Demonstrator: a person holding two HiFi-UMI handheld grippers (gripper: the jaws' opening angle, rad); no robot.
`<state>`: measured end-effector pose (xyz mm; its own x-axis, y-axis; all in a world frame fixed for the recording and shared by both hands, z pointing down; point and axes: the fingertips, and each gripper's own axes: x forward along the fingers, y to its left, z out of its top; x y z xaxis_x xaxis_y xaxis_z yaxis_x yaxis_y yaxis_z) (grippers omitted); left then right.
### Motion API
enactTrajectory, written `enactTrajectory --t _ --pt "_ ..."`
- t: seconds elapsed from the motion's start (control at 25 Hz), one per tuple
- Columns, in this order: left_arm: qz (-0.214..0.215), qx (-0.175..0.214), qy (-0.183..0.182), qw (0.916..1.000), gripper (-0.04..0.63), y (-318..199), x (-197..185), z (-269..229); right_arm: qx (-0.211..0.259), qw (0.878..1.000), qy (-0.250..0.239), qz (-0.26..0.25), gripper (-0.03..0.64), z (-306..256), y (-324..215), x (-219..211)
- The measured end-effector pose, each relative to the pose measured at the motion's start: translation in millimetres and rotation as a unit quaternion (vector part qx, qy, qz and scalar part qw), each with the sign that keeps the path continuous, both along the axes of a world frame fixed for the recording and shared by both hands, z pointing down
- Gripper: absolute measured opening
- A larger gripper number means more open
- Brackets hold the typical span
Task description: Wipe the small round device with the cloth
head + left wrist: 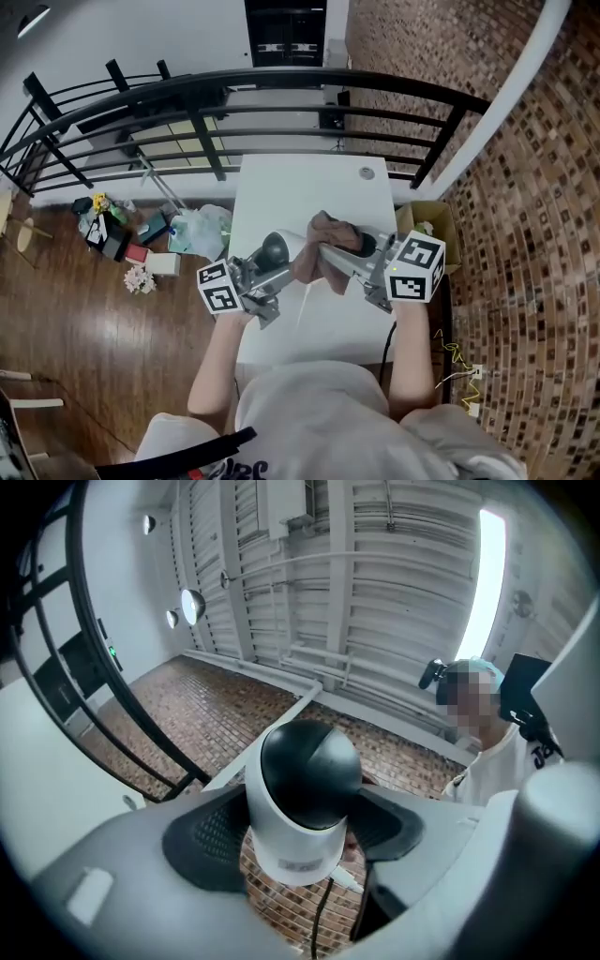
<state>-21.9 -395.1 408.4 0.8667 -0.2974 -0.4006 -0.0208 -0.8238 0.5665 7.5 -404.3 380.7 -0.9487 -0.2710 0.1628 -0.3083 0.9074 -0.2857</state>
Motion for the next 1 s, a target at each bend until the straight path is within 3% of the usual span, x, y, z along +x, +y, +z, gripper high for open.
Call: enactTrajectory --t 0.2,0.32,0.6,1.0 --pt "0.060 0.064 0.012 0.9961 0.351 27 2 -16 -0.059 0.998 -0.018 0.005 0.029 17 -13 9" --pt "0.078 0.080 0.015 0.9936 0.351 36 4 -20 -0.084 0.996 -0.022 -0.005 0.029 30 -14 8" --pt "0.082 0.082 0.042 0.9924 0.351 41 -4 -21 -0.123 0.991 -0.058 -0.011 0.029 44 -13 3" --pt "0.060 0.065 0.040 0.9953 0.351 37 -6 -13 -0.137 0.982 -0.117 0.051 0.029 46 -28 16"
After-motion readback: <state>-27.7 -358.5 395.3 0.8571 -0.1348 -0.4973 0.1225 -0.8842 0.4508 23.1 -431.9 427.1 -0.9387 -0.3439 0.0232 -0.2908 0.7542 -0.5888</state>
